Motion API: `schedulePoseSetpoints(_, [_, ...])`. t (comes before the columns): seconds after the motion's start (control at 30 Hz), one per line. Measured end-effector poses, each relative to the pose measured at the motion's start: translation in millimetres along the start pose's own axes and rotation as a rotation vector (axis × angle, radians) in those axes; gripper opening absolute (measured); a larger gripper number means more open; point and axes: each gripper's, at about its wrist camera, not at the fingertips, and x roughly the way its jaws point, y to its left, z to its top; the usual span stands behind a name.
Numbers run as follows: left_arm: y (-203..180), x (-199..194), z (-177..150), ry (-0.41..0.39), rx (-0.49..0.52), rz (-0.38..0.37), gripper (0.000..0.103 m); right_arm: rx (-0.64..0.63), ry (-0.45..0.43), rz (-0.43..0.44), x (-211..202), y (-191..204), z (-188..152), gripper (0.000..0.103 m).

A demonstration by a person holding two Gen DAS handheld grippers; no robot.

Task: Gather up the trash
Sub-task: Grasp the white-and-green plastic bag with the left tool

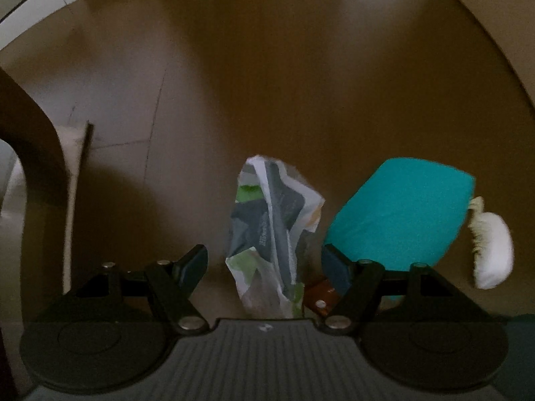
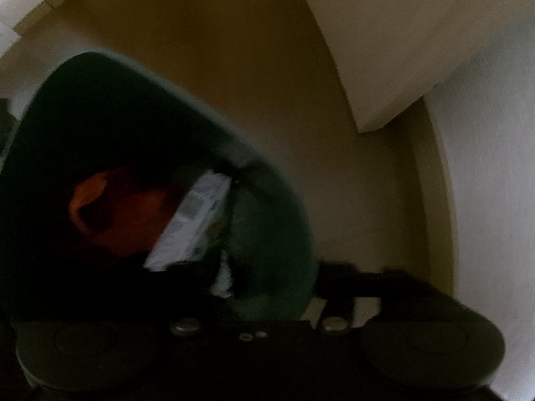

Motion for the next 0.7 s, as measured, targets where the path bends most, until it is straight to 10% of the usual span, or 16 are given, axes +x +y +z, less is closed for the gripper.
schedulePoseSetpoints(0.3, [17.6,28.3,-8.4,0.028,-0.121,0.002,0.027,0.067,0.041,0.015,-7.6,15.8,-32.9,0.044])
schedulePoseSetpoints(0.43, [20.0,14.4,-17.0,0.009,-0.13,0.017,0.017,0.085,0.02,-0.063,-1.5,17.1,-39.4,0.012])
schedulePoseSetpoints(0.7, [19.8,-43.2,-37.8,-0.047,-0.14,0.012,0.013,0.092,-0.012,-0.055,-1.5,11.4,-40.5,0.009])
